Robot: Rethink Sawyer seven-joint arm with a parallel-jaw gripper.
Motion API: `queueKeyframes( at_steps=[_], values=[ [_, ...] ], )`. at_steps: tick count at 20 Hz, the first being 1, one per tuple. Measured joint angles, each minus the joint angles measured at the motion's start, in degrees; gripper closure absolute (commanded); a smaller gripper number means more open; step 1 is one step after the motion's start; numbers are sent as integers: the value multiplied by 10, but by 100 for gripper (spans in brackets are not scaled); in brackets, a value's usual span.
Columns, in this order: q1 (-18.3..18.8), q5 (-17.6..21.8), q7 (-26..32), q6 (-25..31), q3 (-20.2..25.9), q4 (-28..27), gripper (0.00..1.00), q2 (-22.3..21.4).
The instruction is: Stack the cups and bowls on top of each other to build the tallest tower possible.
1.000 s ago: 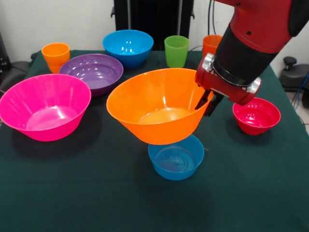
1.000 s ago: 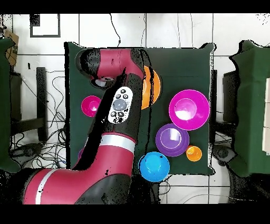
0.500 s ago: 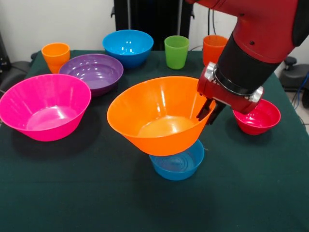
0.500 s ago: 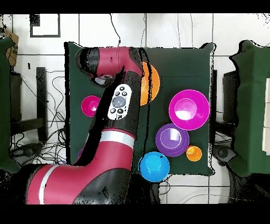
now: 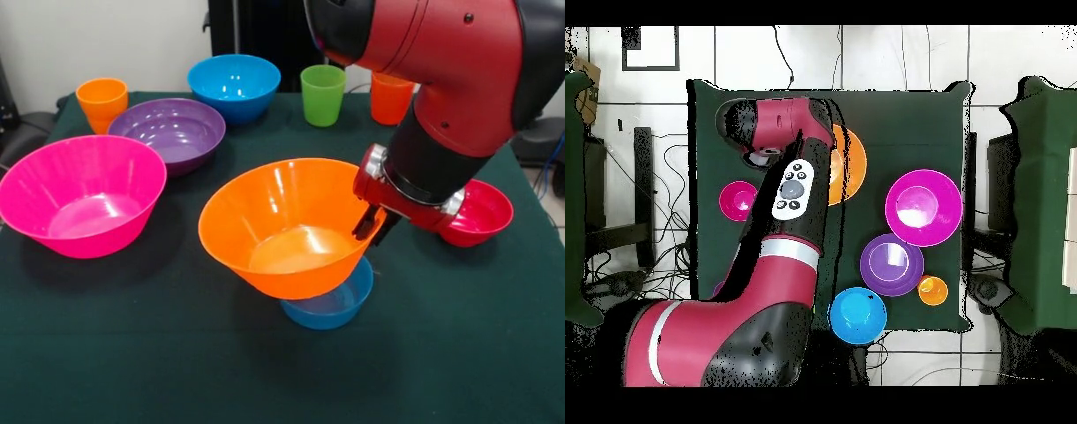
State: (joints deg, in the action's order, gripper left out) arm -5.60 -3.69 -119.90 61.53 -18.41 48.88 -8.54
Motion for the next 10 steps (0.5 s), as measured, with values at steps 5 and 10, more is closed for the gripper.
queueKeyframes(
  at_steps=[5,10],
  values=[
    [0,0,0,0,0,0,100,9],
    [-1,0,0,0,0,-3,100,14]
  ],
)
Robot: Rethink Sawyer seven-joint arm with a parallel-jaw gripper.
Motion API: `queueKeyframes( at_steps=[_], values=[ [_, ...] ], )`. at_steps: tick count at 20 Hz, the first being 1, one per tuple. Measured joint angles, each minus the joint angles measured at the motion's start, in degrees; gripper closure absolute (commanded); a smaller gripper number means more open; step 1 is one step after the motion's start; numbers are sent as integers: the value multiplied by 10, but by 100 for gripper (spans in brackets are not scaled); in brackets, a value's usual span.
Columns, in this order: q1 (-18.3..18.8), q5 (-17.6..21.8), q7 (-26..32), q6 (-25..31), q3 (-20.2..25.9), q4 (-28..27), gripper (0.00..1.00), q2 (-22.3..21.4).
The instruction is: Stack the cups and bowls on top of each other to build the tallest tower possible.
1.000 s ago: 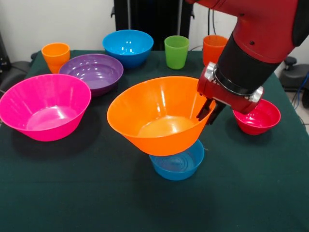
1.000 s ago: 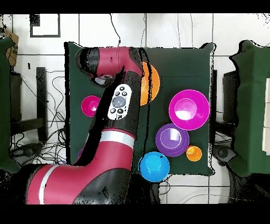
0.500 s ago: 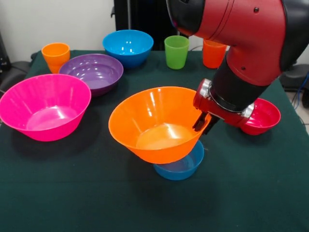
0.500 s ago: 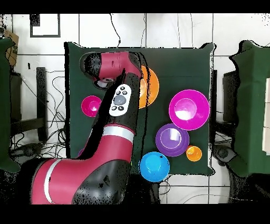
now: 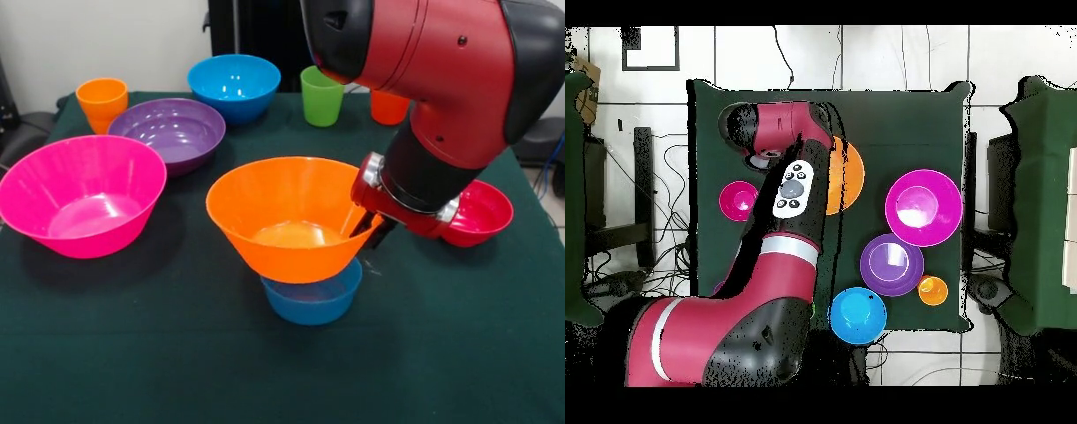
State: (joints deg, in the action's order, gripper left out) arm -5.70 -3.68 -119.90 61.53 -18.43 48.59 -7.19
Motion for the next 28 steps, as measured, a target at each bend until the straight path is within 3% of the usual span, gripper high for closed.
queueKeyframes(
  at_steps=[16,28],
  values=[
    [-8,0,0,5,-7,-57,100,28],
    [2,0,0,44,-7,-124,100,57]
  ],
)
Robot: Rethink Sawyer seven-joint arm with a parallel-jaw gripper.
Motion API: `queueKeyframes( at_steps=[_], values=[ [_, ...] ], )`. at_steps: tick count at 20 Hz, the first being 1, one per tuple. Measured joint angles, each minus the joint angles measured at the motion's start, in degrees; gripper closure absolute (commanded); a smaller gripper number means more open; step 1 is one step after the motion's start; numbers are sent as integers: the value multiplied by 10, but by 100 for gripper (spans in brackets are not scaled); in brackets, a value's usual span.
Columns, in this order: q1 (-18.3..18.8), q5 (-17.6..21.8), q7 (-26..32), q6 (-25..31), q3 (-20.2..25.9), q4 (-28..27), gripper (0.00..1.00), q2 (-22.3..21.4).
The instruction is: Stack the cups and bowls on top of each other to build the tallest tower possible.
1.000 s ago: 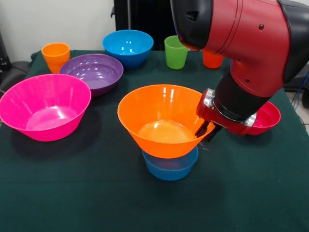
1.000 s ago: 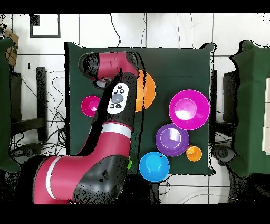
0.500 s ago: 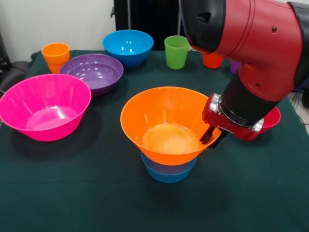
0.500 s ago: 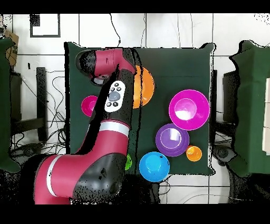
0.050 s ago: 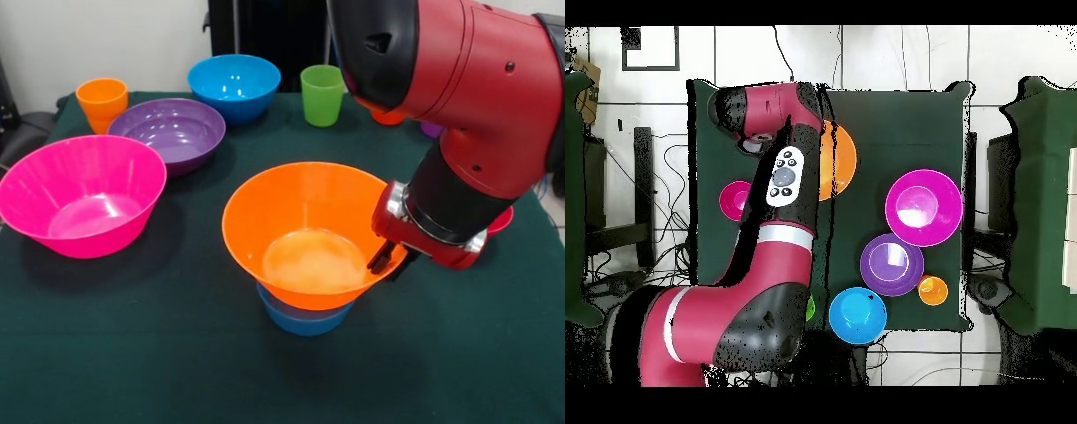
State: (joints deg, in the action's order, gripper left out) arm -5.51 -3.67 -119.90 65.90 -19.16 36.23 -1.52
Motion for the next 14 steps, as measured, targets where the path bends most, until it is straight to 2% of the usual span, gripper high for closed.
queueKeyframes(
  at_steps=[14],
  values=[
    [20,0,0,4,3,-16,100,3]
  ],
)
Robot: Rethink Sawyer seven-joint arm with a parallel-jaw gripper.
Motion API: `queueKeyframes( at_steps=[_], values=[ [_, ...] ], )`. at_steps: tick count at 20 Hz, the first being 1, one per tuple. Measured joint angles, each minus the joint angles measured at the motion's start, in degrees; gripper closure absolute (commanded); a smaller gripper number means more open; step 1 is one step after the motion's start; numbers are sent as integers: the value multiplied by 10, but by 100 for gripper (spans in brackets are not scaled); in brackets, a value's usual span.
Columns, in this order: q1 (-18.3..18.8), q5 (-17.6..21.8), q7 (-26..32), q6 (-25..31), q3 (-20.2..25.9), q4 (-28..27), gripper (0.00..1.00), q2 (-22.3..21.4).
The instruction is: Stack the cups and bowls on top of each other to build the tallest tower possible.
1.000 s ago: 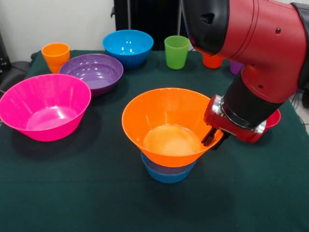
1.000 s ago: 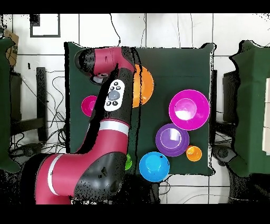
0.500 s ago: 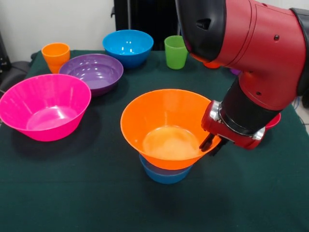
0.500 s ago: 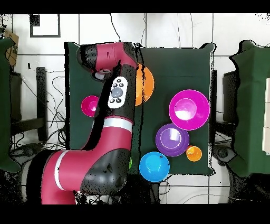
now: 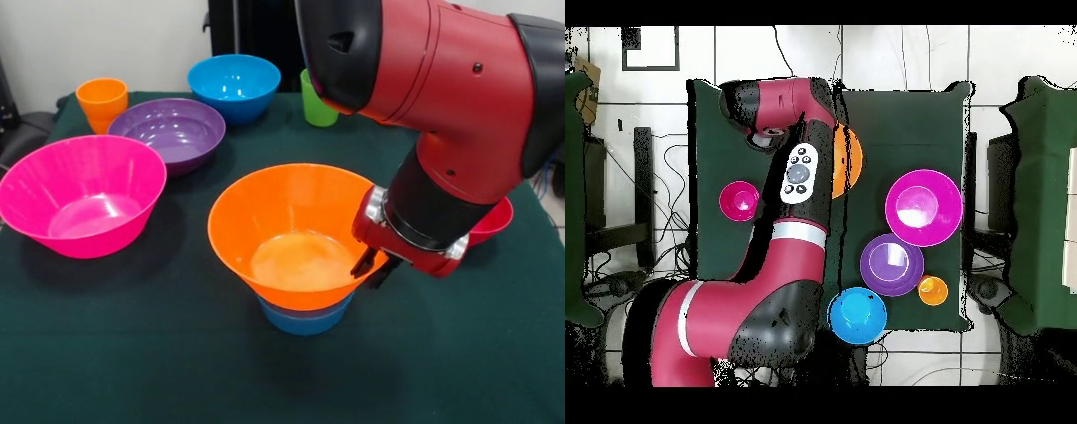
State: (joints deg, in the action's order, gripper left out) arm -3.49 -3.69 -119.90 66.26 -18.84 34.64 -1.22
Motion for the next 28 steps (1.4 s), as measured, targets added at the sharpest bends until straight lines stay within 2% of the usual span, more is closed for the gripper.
queueKeyframes(
  at_steps=[16,28],
  values=[
    [16,0,0,8,1,-37,100,17],
    [13,0,0,9,3,-25,100,11]
  ],
)
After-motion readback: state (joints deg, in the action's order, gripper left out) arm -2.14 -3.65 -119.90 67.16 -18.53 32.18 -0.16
